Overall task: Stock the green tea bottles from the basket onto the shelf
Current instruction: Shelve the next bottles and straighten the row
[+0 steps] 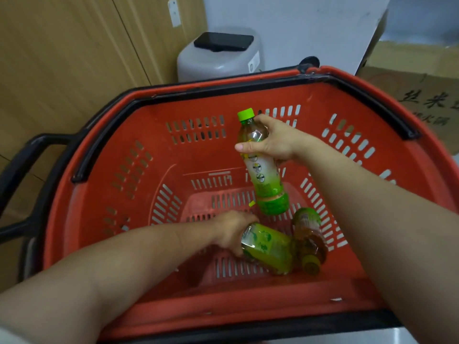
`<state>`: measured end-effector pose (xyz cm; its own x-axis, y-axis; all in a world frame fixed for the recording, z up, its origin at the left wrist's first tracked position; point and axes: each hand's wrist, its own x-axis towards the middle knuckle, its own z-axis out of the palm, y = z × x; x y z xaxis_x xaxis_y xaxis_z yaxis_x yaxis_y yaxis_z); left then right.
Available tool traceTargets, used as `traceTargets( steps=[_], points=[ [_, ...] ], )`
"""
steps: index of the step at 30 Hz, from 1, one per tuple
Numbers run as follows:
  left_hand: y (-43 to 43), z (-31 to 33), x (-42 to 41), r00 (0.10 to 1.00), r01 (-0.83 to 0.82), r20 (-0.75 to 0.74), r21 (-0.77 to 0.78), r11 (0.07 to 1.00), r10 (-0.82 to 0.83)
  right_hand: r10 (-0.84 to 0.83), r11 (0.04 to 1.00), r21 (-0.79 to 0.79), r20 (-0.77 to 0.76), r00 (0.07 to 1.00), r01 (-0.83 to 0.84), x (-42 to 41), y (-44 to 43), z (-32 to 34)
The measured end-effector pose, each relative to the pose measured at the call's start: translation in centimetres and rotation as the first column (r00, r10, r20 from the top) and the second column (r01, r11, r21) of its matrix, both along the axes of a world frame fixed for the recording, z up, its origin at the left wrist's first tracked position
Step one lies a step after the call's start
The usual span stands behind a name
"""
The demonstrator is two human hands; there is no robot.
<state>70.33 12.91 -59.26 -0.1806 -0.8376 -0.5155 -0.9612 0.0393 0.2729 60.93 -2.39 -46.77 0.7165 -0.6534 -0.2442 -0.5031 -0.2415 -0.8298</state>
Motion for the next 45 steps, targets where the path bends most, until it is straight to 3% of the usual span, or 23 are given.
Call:
traceTargets(
  steps=[6, 11, 16, 19, 25, 29, 34, 39, 45],
  points=[
    [-1.8, 9.8, 2.7, 0.920, 0.200, 0.352, -0.051, 0.978, -0.170, -0.038, 0.998, -0.041, 0.131, 0.991, 0.044, 0.1, 1.0, 0.4],
    [0.2, 17.9, 5.4, 0.871, 0.177, 0.488, -0.196, 0.965, -0.060, 0.074, 0.974, -0.223, 0.134, 0.988, -0.043, 1.6, 1.8, 4.2],
    [3.3, 23.7, 7.5, 0.866, 0.132, 0.489, -0.423, 0.896, 0.104, 0.129, 0.940, -0.336, 0.181, 0.975, -0.062, 4.0, 2.0, 8.5],
    [5.3, 27.1, 8.5, 0.860, 0.090, 0.463, -0.555, 0.827, 0.217, 0.110, 0.941, -0.338, 0.331, 0.937, 0.009, 4.8, 2.6, 10.9],
    [11.3, 32.8, 10.6, 0.859, -0.048, 0.287, -0.780, 0.624, 0.424, -0.022, 0.983, -0.113, 0.697, 0.716, 0.141, 6.4, 5.2, 17.2],
    [16.7, 36.2, 11.9, 0.834, -0.090, 0.201, -0.869, 0.486, 0.514, 0.020, 0.969, -0.172, 0.769, 0.639, 0.177, 7.8, 9.1, 22.1],
    [24.0, 41.3, 13.2, 0.706, -0.009, 0.315, -0.892, 0.453, 0.634, 0.171, 0.961, -0.264, 0.800, 0.575, 0.082, 11.3, 15.4, 26.5],
    [31.7, 45.6, 14.5, 0.559, 0.037, 0.377, -0.901, 0.432, 0.738, 0.219, 0.965, -0.261, 0.862, 0.457, 0.031, 16.4, 22.6, 29.2],
    [40.4, 50.9, 16.4, 0.283, 0.075, 0.534, -0.840, 0.537, 0.797, 0.226, 0.971, -0.237, 0.915, 0.335, -0.006, 22.3, 30.1, 32.5]
  ],
)
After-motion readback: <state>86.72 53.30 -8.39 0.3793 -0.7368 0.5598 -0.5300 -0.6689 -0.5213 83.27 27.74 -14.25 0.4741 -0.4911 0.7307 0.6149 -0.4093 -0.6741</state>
